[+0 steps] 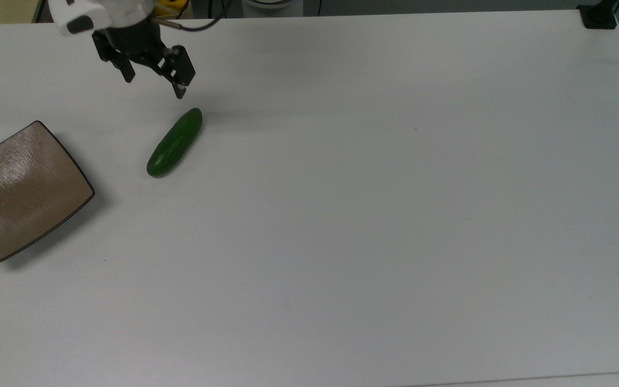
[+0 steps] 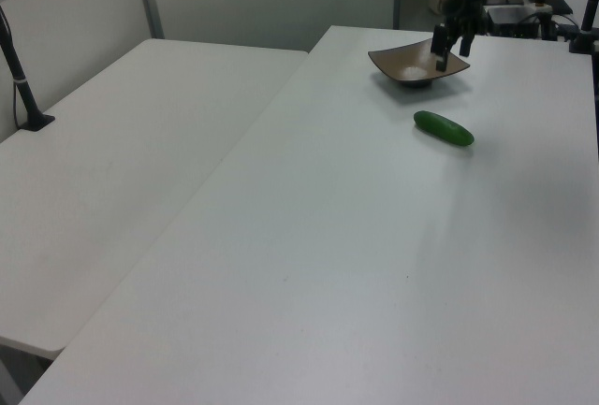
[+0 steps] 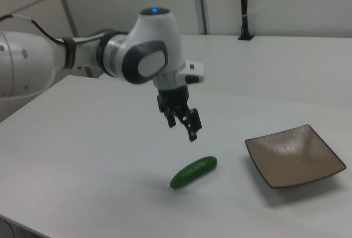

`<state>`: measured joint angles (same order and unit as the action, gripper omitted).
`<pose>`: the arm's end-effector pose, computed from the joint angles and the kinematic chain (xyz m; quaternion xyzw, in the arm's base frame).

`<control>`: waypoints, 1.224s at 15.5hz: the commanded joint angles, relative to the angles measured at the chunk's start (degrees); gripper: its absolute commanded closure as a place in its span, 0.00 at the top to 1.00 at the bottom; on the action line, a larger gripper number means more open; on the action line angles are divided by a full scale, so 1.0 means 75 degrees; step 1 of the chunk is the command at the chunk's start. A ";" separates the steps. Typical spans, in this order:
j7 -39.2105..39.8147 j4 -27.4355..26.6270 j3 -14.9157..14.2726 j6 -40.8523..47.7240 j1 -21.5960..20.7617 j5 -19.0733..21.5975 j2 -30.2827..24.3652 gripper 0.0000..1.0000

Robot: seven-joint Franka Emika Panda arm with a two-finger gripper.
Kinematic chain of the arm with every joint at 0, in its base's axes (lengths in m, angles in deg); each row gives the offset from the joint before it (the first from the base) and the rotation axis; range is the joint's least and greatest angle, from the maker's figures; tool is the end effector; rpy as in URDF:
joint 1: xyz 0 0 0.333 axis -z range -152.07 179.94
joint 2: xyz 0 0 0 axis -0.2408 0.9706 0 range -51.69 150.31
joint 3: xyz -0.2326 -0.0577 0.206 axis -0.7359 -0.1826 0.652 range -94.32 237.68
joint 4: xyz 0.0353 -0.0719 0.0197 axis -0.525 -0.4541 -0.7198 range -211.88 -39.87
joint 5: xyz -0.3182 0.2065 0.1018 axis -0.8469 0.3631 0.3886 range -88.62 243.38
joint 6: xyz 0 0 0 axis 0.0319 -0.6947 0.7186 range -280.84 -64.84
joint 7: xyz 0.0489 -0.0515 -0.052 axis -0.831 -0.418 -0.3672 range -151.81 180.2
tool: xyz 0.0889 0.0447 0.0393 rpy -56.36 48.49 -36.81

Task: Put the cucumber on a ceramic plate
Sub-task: 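Move the open gripper down over the green cucumber, then close the gripper around the middle of the cucumber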

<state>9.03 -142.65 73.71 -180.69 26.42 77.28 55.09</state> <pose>0.5824 -0.1081 0.4646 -0.9905 0.1357 -0.0201 0.0001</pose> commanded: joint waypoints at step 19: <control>-0.1573 -0.0271 0.0104 -0.1432 -0.0106 -0.0994 0.1866 0.40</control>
<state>0.18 -144.54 74.47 -188.70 26.13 71.16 69.07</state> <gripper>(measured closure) 0.185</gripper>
